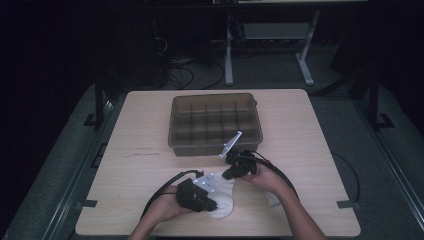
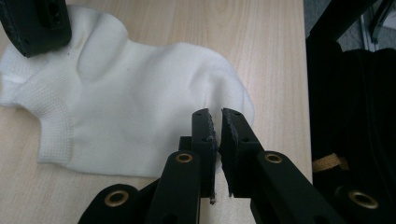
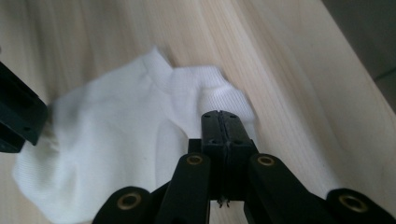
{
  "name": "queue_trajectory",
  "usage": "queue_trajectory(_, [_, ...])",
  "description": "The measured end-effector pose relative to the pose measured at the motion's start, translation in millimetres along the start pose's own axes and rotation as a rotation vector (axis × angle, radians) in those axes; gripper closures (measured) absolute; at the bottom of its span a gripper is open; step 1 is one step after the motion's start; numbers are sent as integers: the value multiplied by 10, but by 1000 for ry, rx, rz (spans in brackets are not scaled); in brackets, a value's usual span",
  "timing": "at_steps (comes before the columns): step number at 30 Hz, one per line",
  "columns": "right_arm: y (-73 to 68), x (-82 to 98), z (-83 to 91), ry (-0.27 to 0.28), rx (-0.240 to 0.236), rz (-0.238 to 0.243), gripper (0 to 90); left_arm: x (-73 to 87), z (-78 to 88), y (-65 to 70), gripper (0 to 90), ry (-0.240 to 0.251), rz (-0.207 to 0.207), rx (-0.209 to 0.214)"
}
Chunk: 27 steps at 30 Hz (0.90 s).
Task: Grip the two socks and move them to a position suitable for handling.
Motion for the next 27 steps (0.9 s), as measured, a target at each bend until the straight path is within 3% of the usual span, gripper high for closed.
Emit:
queue_trajectory(18, [102, 133, 44, -15, 45, -11, 891, 15, -65, -46, 816, -11, 12, 0])
queue_trajectory(19, [90, 129, 53, -15, 43, -6, 833, 13, -52, -50, 777, -11, 13, -10])
queue_trajectory(27, [84, 140, 224, 36, 33, -19, 739, -9, 75, -32, 696, 16, 20, -39])
Point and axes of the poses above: each handheld gripper's, and its own axes: z roughly backward along the jaws, x roughly out of its underside, y roughly to its right, the point moved 5 cm from there along -z, roughly forward along the jaws, and after that the axes turned 14 degrees about x, right-handed, at the moved point
